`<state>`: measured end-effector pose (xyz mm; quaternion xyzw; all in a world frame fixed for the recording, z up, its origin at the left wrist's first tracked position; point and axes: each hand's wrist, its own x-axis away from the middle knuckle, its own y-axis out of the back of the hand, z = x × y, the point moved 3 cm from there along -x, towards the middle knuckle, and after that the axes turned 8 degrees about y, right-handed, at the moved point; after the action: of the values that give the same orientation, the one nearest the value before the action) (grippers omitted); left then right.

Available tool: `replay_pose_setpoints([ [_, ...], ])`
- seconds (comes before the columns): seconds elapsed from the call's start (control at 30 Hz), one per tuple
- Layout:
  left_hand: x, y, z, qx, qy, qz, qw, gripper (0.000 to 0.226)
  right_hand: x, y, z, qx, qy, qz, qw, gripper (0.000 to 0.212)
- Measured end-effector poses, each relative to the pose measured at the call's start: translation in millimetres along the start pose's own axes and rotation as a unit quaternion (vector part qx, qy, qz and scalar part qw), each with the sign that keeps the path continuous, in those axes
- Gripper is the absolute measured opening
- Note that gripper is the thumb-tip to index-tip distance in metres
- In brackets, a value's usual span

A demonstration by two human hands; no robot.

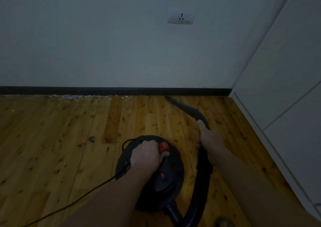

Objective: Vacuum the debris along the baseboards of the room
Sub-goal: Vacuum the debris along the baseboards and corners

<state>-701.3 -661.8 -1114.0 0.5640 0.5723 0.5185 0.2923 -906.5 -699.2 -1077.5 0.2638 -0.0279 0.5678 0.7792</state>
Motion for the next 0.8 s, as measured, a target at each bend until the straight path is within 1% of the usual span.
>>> replay_pose_setpoints([
  [0.13, -8, 2, -5, -0.002, -0.001, 0.002, 1.000, 0.049, -6, -1, 6, -0.003, -0.001, 0.006, 1.000, 0.057],
  [0.27, -13, 1, -5, 0.003, -0.002, 0.012, 1.000, 0.050, -6, -4, 12, -0.007, 0.007, 0.034, 0.999, 0.053],
  [0.37, -14, 1, -4, 0.022, 0.006, 0.026, 0.999, 0.048, -3, -12, 16, 0.006, -0.003, 0.058, 0.998, 0.056],
  [0.47, -13, 0, -3, 0.034, 0.014, 0.036, 0.999, 0.047, -1, -27, 17, 0.013, 0.005, 0.066, 0.998, 0.061],
  [0.63, -12, 5, 5, 0.042, 0.038, 0.040, 0.998, 0.045, 10, -48, 21, 0.025, 0.013, 0.079, 0.996, 0.058],
  [0.8, -15, 9, 19, 0.037, 0.056, 0.037, 0.997, 0.048, 26, -60, 29, 0.029, 0.043, 0.104, 0.993, 0.055],
])
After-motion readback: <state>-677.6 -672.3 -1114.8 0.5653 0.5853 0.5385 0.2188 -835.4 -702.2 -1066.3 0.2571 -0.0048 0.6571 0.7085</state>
